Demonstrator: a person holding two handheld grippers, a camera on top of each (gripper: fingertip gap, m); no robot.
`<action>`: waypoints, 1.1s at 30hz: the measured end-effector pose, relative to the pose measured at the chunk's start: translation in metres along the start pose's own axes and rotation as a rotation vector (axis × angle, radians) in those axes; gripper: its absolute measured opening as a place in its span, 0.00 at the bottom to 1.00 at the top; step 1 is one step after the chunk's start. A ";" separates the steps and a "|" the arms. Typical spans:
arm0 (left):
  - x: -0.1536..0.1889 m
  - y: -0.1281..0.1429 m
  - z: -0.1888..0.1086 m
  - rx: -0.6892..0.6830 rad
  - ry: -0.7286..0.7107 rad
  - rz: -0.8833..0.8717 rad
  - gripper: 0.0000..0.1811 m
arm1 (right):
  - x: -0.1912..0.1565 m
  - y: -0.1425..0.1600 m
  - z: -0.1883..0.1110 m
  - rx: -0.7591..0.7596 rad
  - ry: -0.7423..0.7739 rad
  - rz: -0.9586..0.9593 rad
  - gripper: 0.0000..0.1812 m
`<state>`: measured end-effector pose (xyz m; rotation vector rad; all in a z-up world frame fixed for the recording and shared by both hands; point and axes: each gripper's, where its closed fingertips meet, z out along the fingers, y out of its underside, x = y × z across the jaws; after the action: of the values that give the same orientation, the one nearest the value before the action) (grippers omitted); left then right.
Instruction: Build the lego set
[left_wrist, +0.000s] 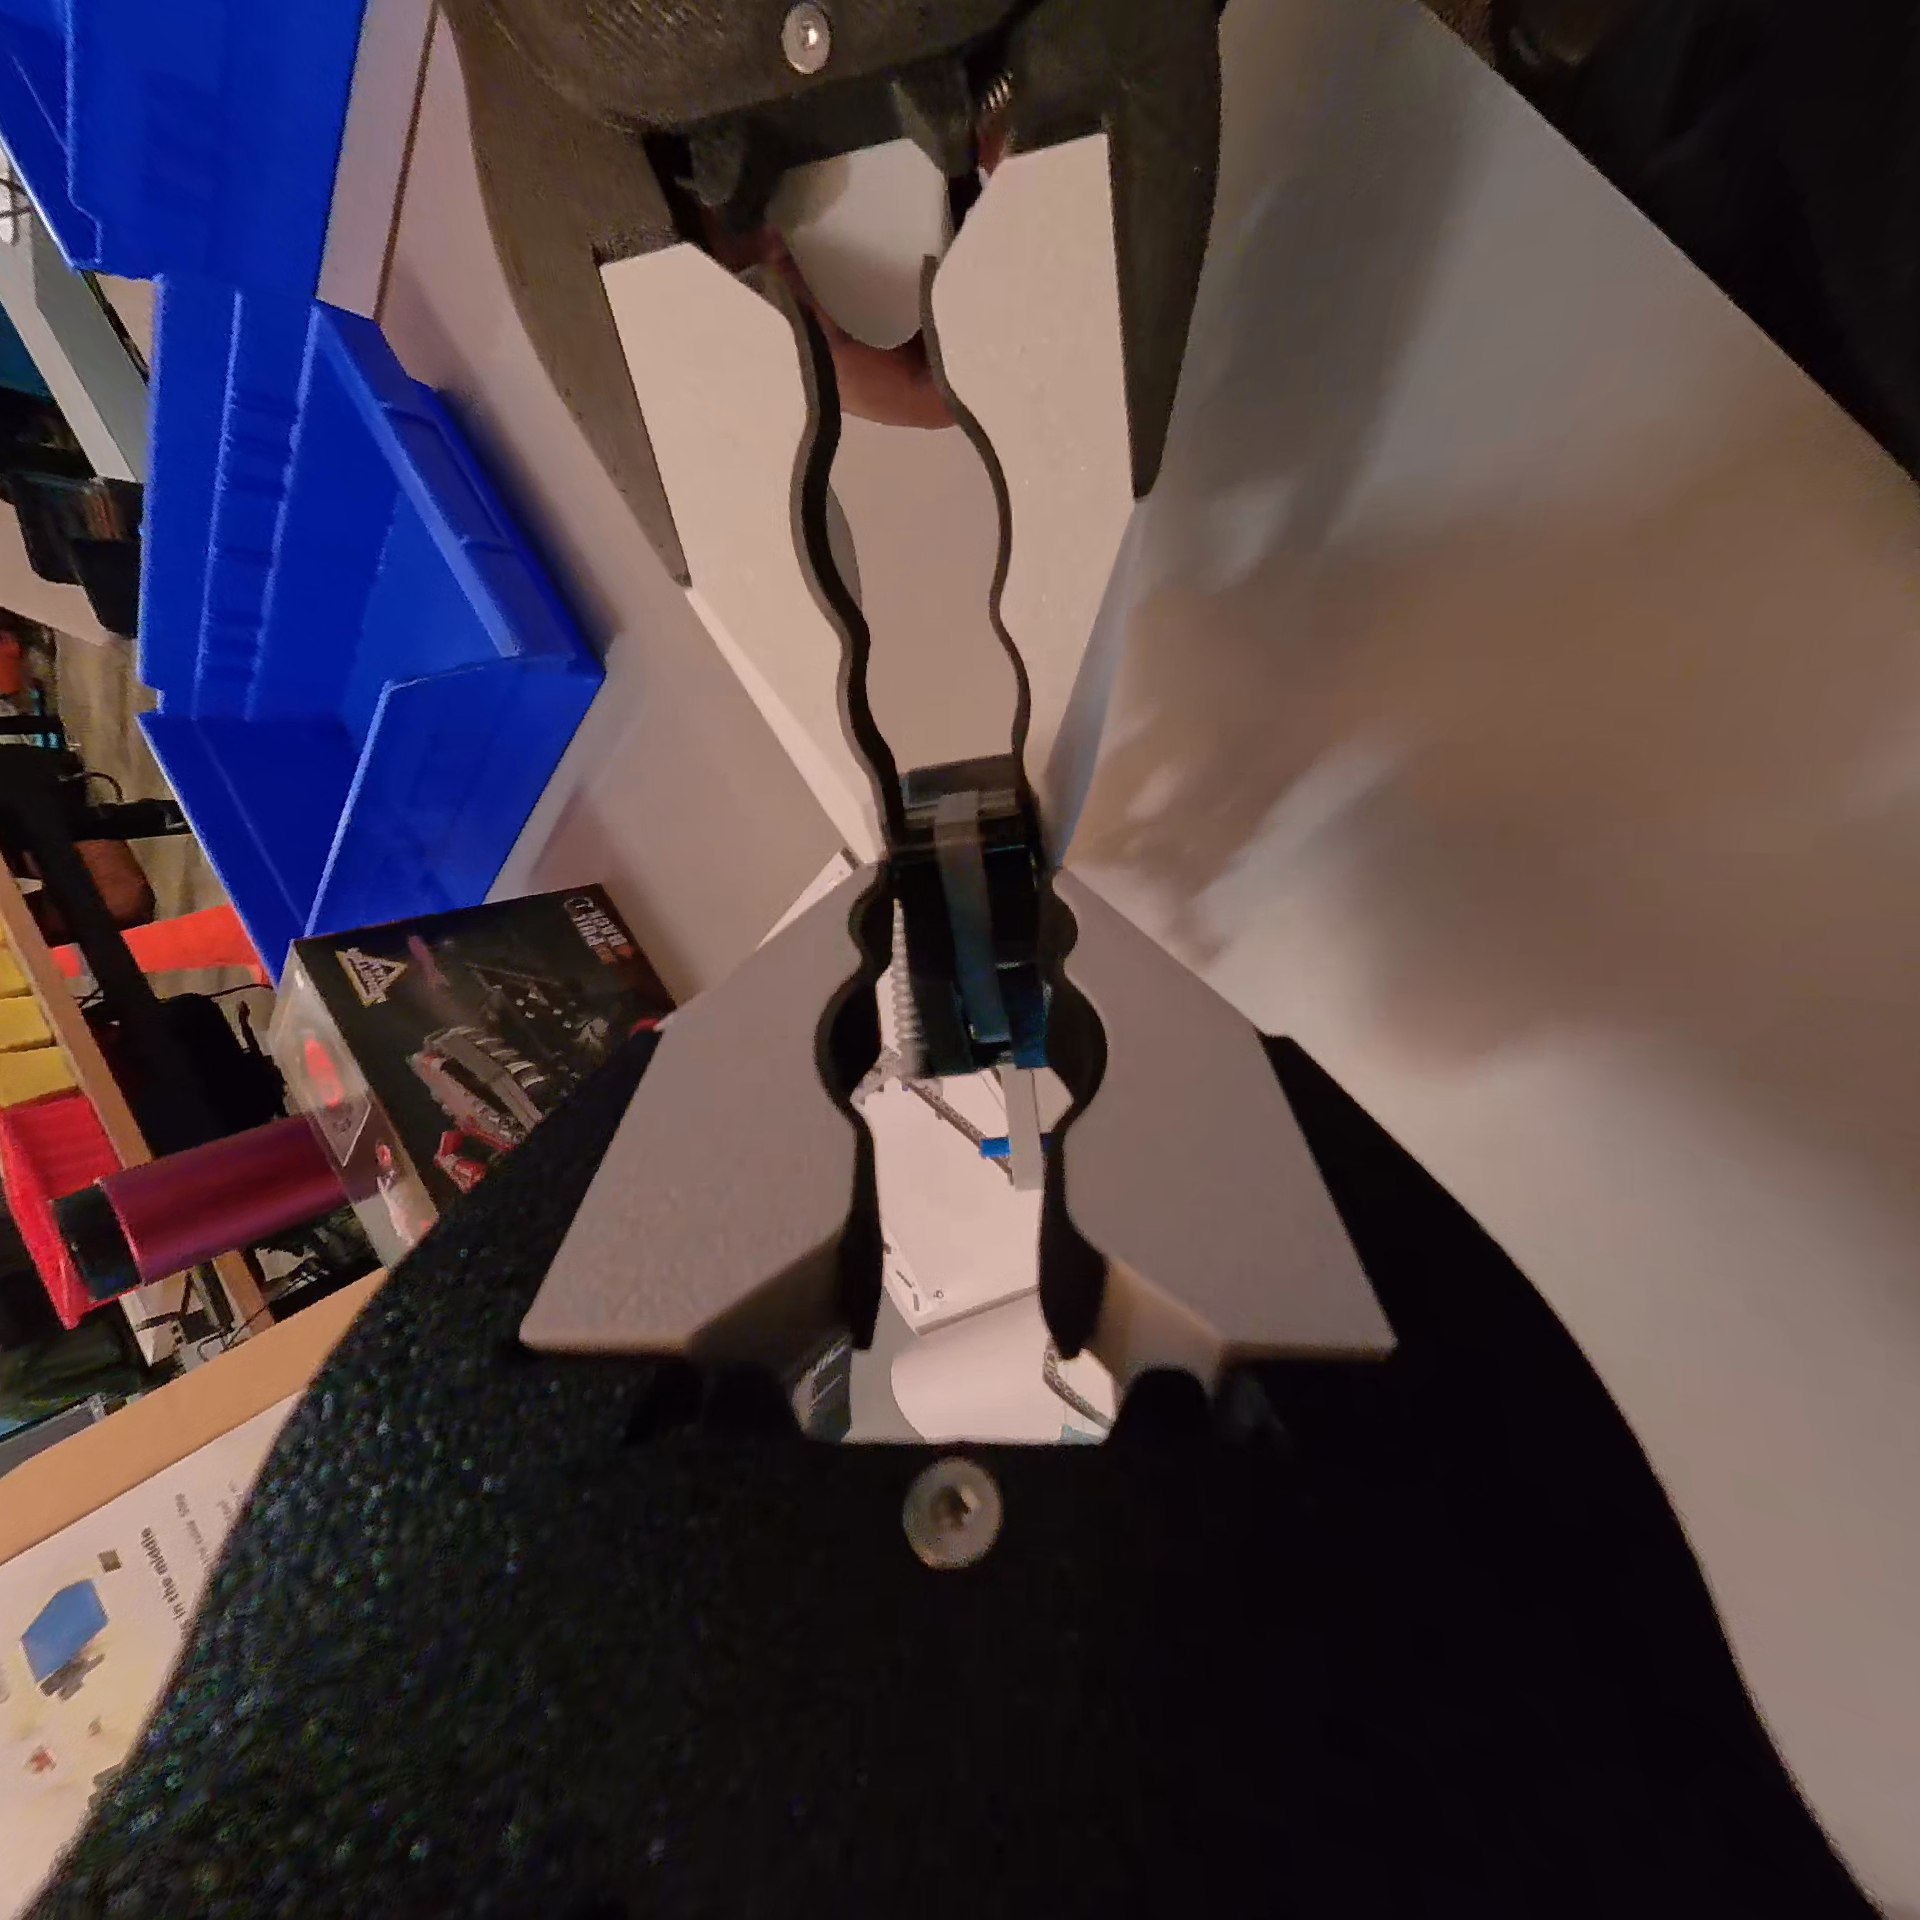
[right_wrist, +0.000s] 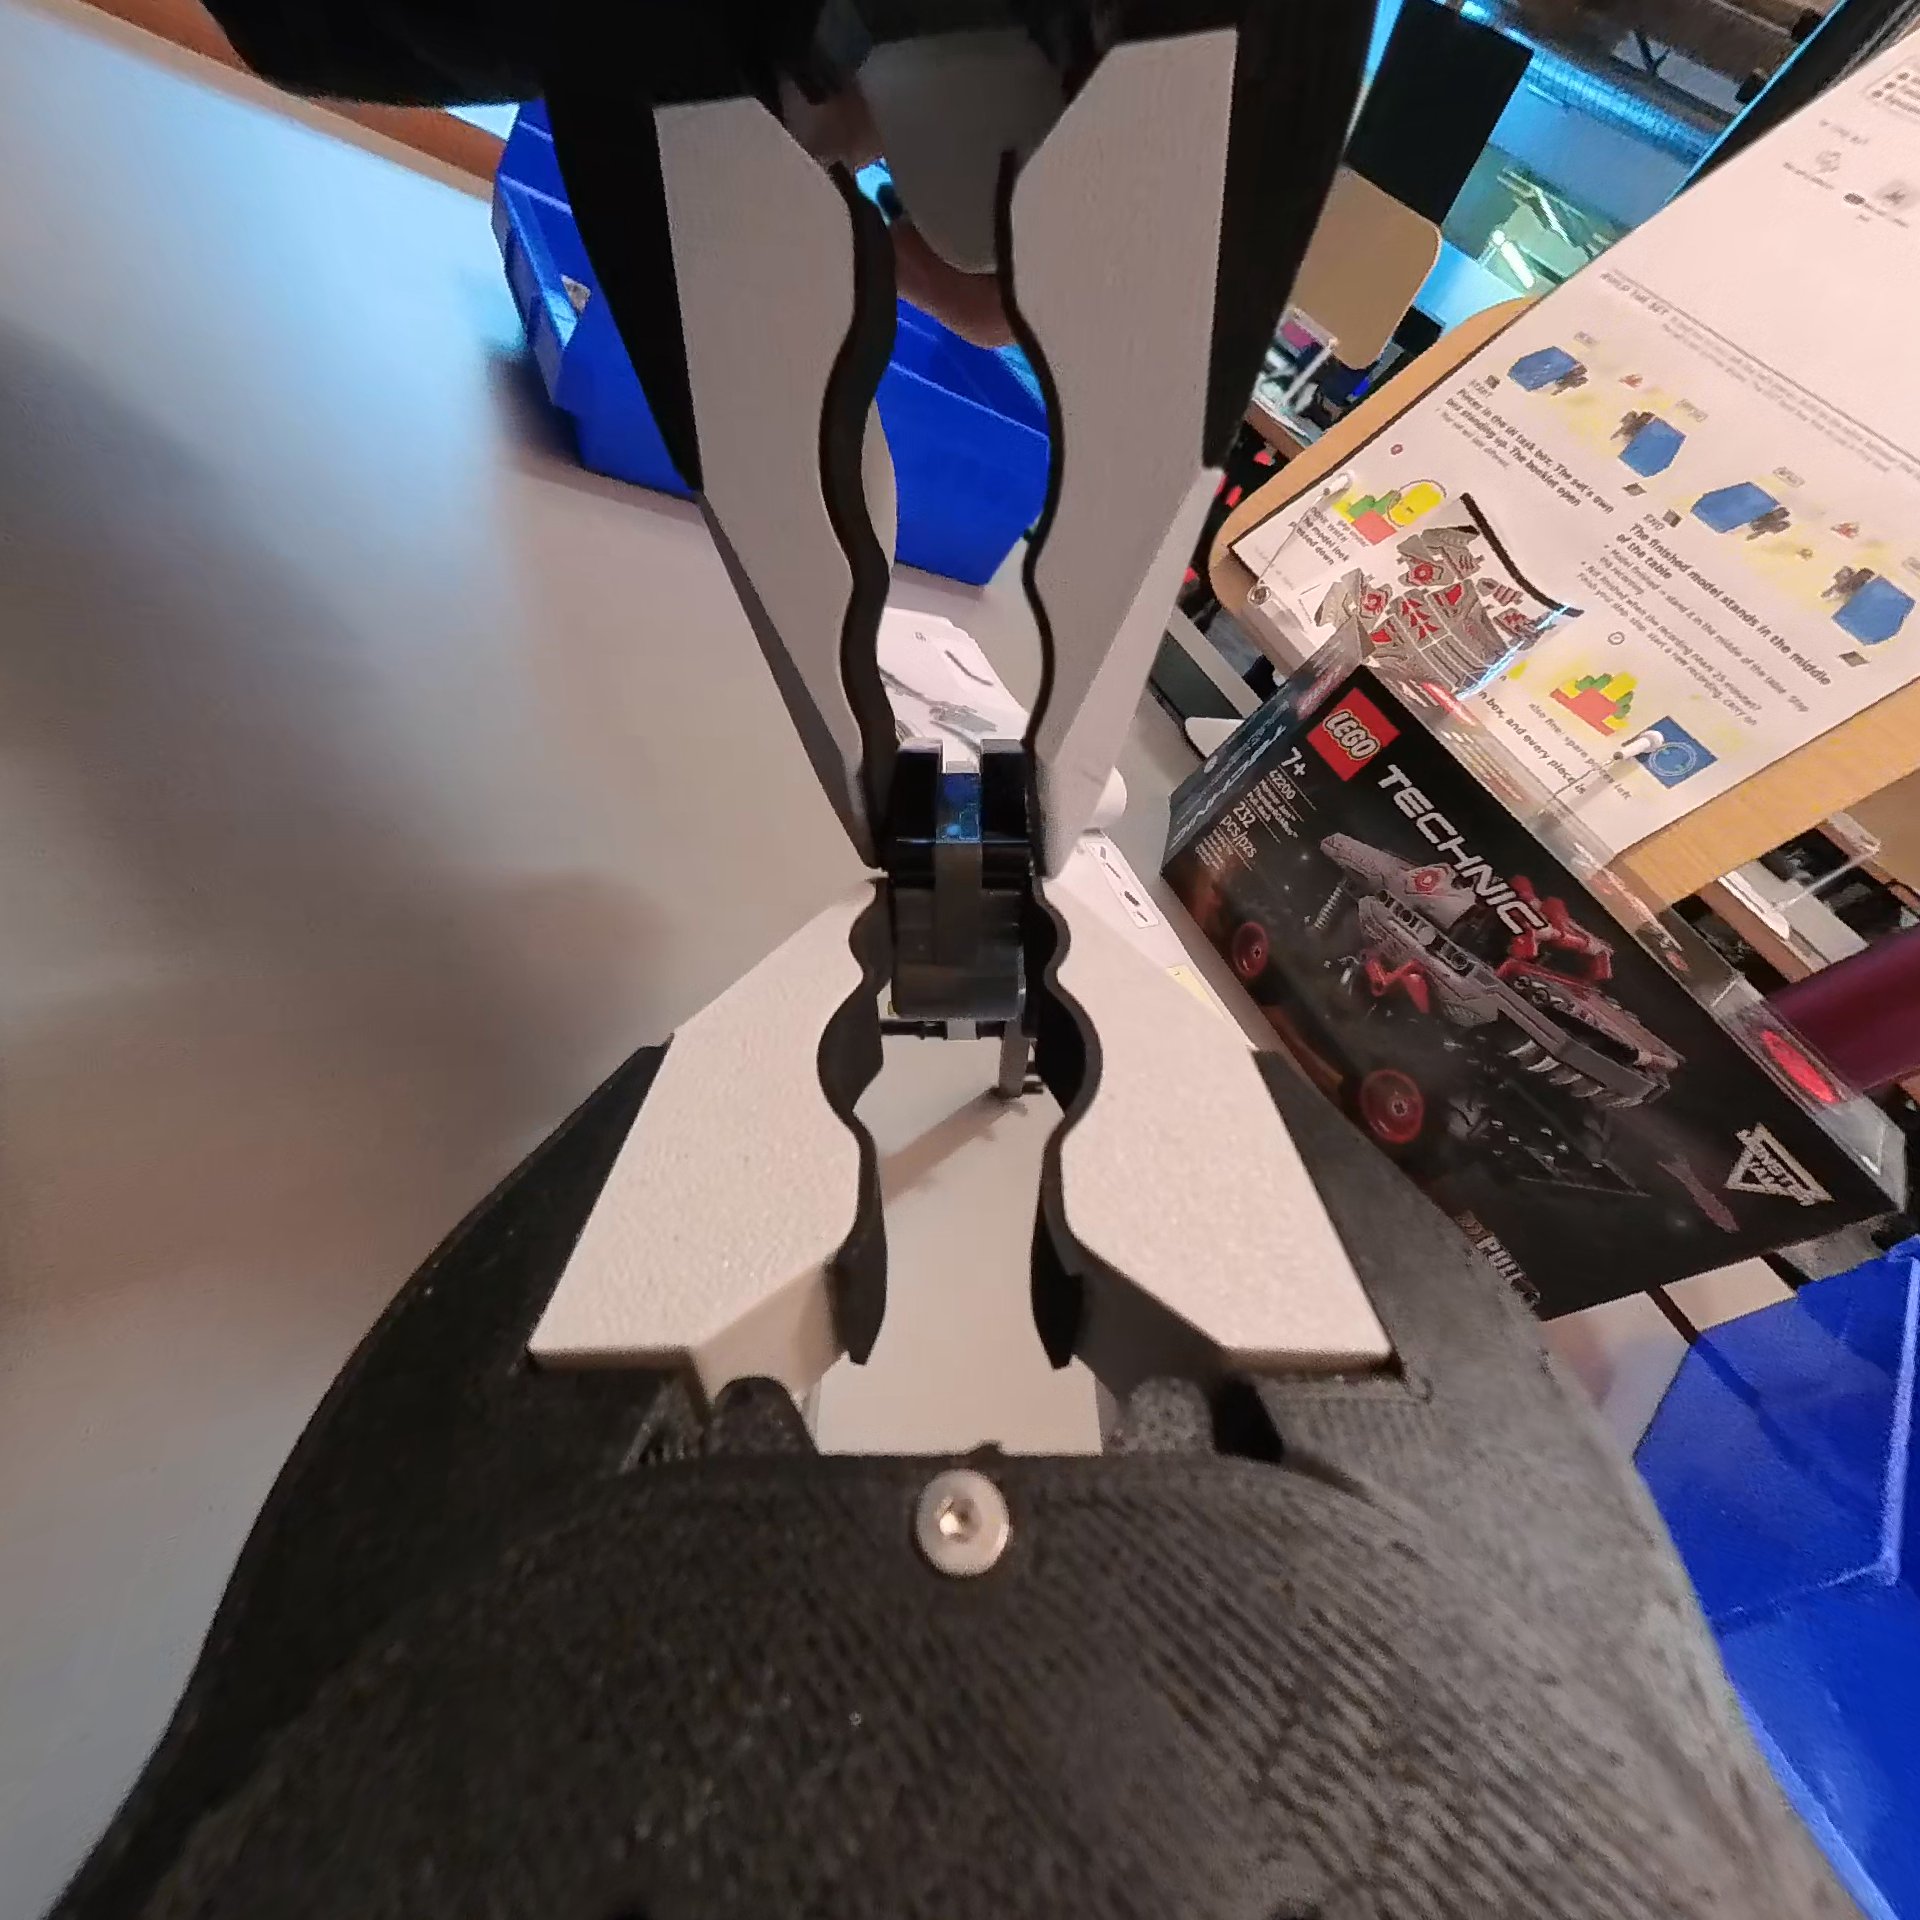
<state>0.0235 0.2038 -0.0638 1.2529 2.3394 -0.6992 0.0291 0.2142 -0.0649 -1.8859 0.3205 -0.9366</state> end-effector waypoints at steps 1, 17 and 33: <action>-0.001 0.000 0.000 0.001 -0.004 -0.005 0.13 | 0.000 0.000 0.000 -0.001 0.001 -0.001 0.13; -0.001 0.007 -0.001 -0.136 -0.020 -0.073 0.13 | 0.003 -0.001 0.003 -0.032 0.041 -0.030 0.13; 0.000 0.010 0.000 -0.183 -0.103 -0.014 0.13 | 0.002 0.001 0.006 -0.088 0.064 -0.071 0.13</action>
<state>0.0314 0.2085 -0.0665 1.0962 2.2727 -0.5267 0.0353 0.2164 -0.0666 -1.9611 0.3401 -1.0470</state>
